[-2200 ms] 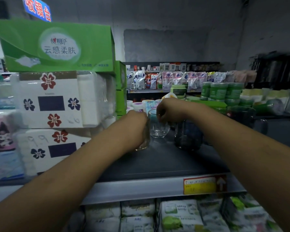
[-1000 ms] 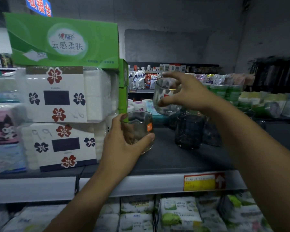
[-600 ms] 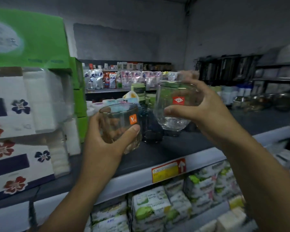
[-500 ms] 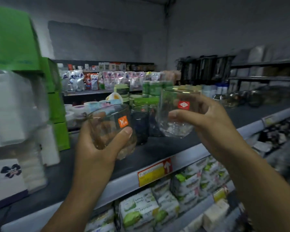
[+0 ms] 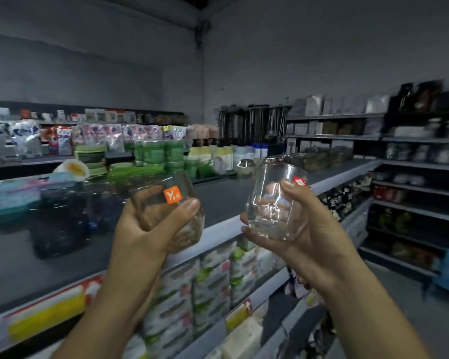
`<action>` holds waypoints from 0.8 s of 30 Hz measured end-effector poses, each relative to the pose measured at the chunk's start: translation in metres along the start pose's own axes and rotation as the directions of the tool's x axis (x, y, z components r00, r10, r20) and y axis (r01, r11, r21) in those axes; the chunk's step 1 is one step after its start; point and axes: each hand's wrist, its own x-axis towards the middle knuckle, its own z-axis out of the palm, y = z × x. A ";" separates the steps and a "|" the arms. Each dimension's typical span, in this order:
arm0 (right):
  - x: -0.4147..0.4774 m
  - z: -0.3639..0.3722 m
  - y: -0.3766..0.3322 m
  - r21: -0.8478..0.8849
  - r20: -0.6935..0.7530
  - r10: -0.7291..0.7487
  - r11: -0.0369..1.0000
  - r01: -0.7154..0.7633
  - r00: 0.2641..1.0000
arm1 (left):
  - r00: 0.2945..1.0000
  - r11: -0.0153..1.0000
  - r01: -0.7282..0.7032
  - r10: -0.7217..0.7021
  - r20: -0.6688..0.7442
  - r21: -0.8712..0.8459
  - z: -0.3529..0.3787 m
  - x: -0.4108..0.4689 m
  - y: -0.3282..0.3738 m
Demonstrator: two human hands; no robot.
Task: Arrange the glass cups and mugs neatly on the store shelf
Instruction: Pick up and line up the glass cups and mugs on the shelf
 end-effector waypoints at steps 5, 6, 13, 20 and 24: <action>0.014 -0.093 -0.058 -0.136 -0.055 -0.040 0.990 0.032 0.998 | 1.000 1.000 0.003 -0.002 -0.009 0.002 0.111 0.001 -0.041; 0.019 -0.109 -0.069 -0.167 -0.062 -0.059 0.985 0.047 0.996 | 1.000 1.000 0.004 -0.004 -0.009 0.008 0.132 0.002 -0.048; 0.067 -0.216 -0.126 -0.278 -0.123 -0.108 0.958 0.070 0.987 | 1.000 0.993 -0.015 0.013 0.024 0.114 0.251 0.029 -0.094; 0.131 -0.306 -0.138 -0.320 -0.142 -0.124 0.945 0.073 0.982 | 0.999 0.989 -0.034 0.029 0.038 0.143 0.327 0.079 -0.164; 0.186 -0.347 -0.137 -0.355 -0.133 -0.135 0.931 0.080 0.982 | 0.997 0.984 -0.075 0.070 0.037 0.163 0.360 0.122 -0.203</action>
